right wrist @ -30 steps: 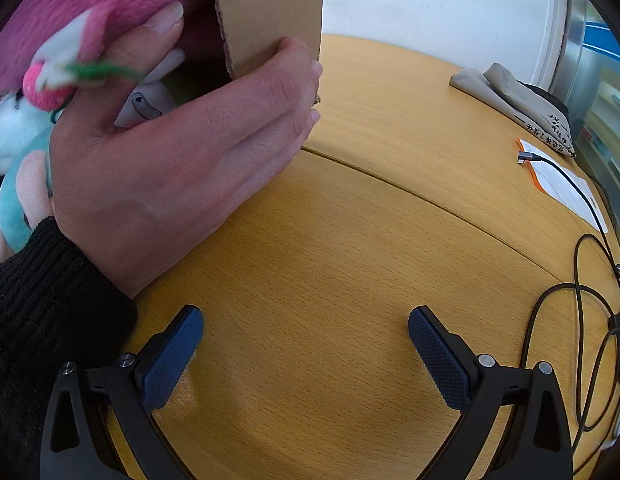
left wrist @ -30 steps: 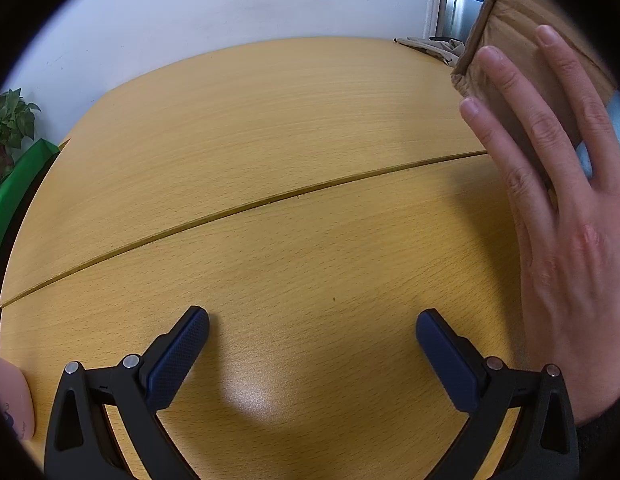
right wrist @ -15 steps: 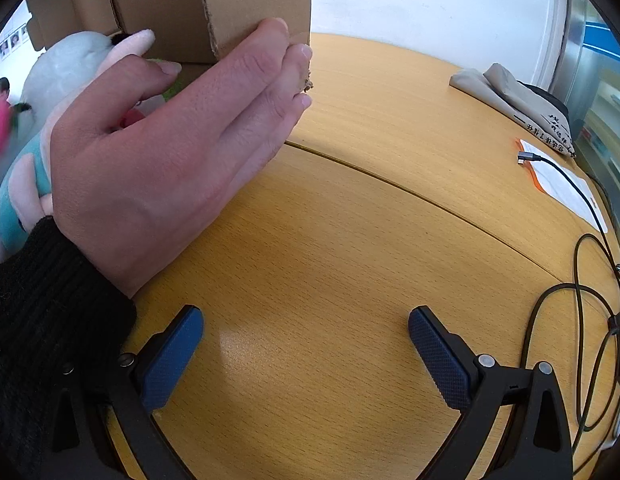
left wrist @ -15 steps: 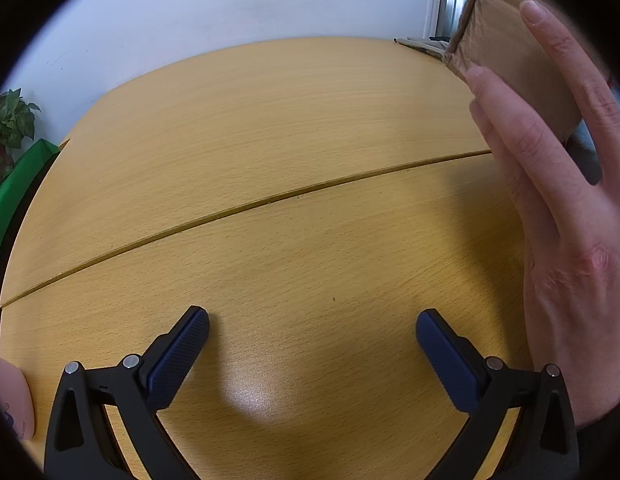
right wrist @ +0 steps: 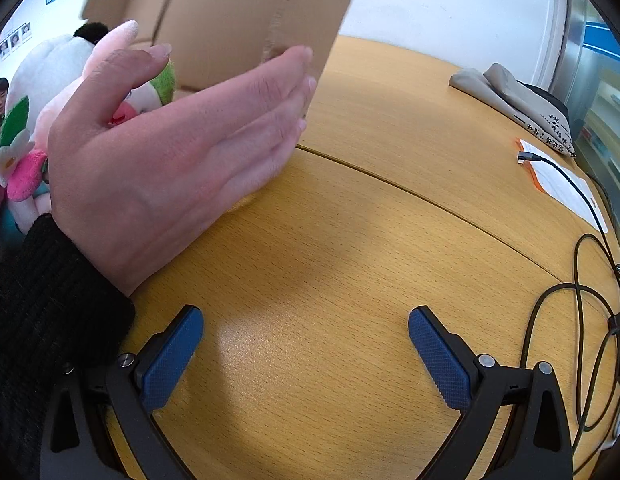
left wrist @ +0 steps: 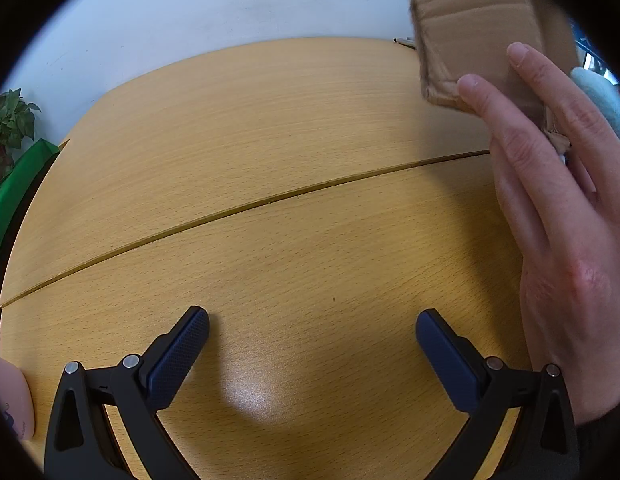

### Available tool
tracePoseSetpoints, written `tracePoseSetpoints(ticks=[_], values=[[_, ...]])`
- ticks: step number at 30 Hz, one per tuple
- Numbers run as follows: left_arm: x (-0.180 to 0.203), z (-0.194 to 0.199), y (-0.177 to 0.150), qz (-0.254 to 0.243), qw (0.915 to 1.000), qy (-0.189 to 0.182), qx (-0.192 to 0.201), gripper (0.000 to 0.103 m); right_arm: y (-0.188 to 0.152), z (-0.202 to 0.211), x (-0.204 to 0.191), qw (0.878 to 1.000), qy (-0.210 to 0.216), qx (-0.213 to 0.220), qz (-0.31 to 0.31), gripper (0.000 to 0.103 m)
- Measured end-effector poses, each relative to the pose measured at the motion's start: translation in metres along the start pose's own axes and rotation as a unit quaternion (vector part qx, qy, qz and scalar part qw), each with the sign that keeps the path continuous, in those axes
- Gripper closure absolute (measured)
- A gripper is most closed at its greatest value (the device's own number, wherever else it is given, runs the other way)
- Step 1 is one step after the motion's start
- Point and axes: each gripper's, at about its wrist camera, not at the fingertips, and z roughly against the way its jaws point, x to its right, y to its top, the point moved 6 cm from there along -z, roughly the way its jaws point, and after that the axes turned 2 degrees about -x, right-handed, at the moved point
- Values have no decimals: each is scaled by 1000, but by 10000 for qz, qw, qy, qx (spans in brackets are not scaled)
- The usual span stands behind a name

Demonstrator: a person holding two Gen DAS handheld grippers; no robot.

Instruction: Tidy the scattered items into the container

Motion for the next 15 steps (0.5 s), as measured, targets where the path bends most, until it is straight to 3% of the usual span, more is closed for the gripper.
tracePoseSetpoints(ticks=[15], values=[[2, 0, -1, 2, 10000, 1, -1, 0, 0, 0, 0, 10000, 5, 0, 5, 0]])
